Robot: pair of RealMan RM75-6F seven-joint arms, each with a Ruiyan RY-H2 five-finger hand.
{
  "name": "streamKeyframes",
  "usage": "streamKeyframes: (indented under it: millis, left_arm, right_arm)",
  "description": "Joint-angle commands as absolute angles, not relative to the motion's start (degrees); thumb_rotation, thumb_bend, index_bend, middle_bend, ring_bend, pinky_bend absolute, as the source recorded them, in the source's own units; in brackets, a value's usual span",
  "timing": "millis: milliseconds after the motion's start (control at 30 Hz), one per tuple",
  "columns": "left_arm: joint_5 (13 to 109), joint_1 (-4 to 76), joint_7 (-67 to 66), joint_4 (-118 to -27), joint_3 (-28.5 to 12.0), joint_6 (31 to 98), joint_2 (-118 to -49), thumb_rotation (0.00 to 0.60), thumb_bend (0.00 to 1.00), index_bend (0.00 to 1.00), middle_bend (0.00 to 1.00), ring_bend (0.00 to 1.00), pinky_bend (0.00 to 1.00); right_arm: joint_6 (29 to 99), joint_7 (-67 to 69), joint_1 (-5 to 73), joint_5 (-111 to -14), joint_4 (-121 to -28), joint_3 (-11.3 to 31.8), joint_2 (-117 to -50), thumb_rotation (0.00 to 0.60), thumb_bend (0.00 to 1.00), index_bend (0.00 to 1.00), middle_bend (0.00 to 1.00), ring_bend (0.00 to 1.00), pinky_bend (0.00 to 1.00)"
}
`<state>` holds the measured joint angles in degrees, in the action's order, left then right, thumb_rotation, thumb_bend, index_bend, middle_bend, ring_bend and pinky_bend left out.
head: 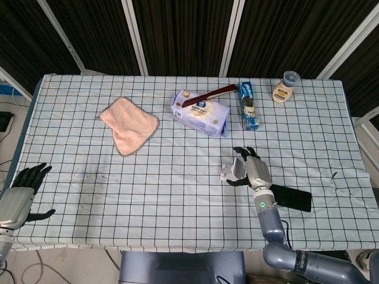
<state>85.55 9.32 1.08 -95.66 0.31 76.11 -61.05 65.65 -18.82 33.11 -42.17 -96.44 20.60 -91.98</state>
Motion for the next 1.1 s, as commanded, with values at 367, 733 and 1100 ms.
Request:
streamKeyframes:
  millis: [367, 733, 1100]
  left_arm:
    - [85.5, 9.3, 0.4, -95.8, 0.5, 76.2, -61.1, 0.6, 0.06, 0.0, 0.0, 0.0, 0.0]
    - [85.4, 9.2, 0.0, -95.7, 0.4, 76.5, -61.3, 0.6, 0.06, 0.0, 0.0, 0.0, 0.0]
    - [85.5, 9.1, 0.0, -95.8, 0.5, 76.7, -61.3, 0.6, 0.06, 0.0, 0.0, 0.0, 0.0]
  right_arm:
    - [66.7, -15.4, 32.5, -45.0, -95.5, 20.1, -92.2, 0.6, 0.09, 0.51, 0.53, 0.42, 0.34]
    - [65.5, -13.5, 32.4, -46.3, -96.6, 20.3, -89.6, 0.6, 0.09, 0.53, 0.55, 0.44, 0.39]
    - [64.1, -14.0, 32.1, -43.8, -97.1, 20.8, -84.5, 0.6, 0.1, 0.53, 0.55, 0.44, 0.39]
